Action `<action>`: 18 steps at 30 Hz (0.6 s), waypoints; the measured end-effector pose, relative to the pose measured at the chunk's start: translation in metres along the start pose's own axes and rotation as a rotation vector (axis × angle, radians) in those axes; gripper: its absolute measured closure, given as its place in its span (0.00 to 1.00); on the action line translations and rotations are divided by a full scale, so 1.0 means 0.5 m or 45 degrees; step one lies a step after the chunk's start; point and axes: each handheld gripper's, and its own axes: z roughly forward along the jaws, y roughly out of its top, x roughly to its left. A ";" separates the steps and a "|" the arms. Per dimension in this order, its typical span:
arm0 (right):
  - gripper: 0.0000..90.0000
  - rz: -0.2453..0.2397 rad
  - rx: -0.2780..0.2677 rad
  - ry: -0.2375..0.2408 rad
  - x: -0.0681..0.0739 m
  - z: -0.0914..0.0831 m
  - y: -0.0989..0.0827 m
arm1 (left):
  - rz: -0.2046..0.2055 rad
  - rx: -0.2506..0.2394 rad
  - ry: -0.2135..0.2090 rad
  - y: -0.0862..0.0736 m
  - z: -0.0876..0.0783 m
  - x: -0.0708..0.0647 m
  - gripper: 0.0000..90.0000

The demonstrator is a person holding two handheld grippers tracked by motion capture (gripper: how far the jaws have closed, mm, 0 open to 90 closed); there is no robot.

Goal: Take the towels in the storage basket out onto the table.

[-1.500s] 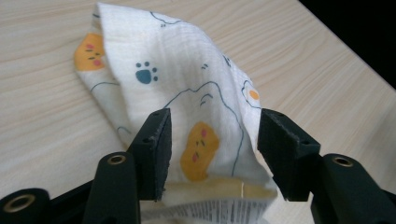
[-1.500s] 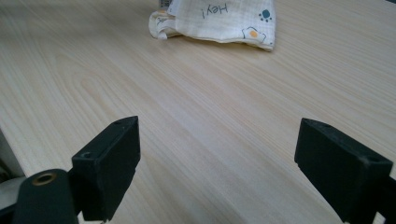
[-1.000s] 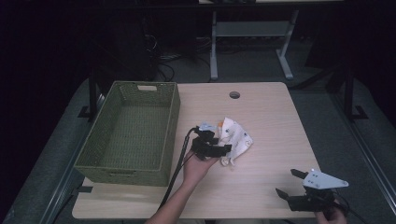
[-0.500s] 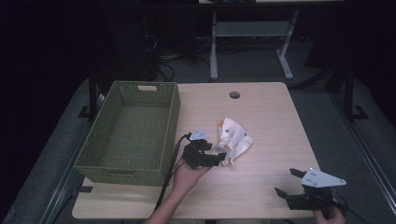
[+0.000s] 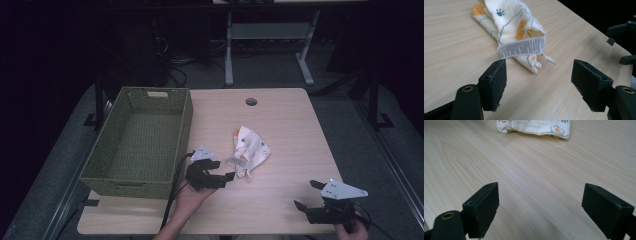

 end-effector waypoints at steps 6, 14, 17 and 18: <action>0.16 0.010 0.008 -0.006 -0.001 0.003 -0.001 | 0.017 -0.012 -0.015 -0.028 -0.020 -0.004 0.32; 0.16 0.014 0.009 -0.007 0.003 0.004 -0.001 | 0.012 -0.009 -0.029 -0.070 -0.036 -0.009 0.31; 0.16 0.012 0.010 -0.012 0.004 0.005 0.000 | 0.037 -0.018 -0.018 -0.081 -0.042 -0.025 0.31; 0.16 0.012 0.010 -0.012 0.004 0.005 0.000 | 0.037 -0.018 -0.018 -0.081 -0.042 -0.025 0.31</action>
